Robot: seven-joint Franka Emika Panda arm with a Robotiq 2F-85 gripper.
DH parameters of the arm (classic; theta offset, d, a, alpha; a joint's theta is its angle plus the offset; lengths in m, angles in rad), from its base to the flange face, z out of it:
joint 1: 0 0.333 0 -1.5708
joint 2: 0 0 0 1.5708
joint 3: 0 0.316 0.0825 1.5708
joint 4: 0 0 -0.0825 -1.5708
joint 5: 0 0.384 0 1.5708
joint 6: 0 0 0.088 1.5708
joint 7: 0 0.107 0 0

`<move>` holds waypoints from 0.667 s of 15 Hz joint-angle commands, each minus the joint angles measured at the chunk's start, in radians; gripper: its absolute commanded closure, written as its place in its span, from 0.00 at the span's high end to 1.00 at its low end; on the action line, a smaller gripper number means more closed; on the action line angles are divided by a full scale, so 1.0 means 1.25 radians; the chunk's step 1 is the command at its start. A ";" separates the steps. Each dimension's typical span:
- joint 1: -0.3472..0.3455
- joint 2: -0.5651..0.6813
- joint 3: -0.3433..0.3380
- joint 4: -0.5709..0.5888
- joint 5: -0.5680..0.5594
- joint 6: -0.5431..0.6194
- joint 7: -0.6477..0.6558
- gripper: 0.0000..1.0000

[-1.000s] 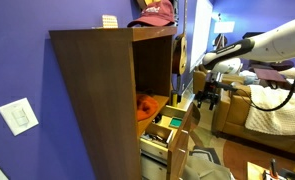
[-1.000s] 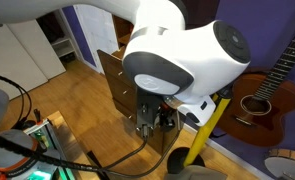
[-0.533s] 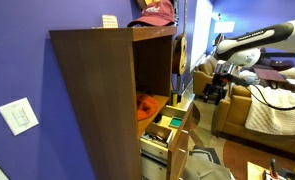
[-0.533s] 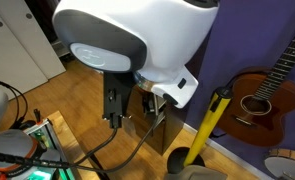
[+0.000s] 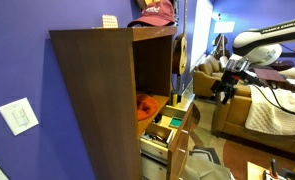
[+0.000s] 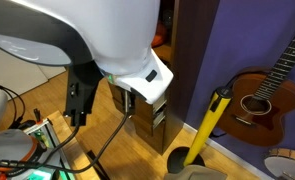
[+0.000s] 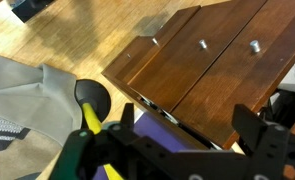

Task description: Open the top drawer of the cabinet and then open the second and third drawer at the same time

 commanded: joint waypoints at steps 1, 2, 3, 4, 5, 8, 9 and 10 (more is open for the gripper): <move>0.004 -0.054 -0.031 -0.037 -0.024 0.004 0.011 1.00; 0.004 -0.058 -0.037 -0.036 -0.025 -0.003 0.010 1.00; 0.004 -0.061 -0.042 -0.033 -0.027 -0.008 0.010 1.00; 0.004 -0.060 -0.045 -0.030 -0.031 -0.015 0.015 1.00; 0.004 -0.059 -0.048 -0.028 -0.032 -0.022 0.016 1.00; 0.006 -0.056 -0.055 -0.023 -0.033 -0.048 0.013 1.00; 0.007 -0.056 -0.055 -0.023 -0.035 -0.054 0.012 1.00; 0.006 -0.055 -0.054 -0.023 -0.041 -0.058 0.011 1.00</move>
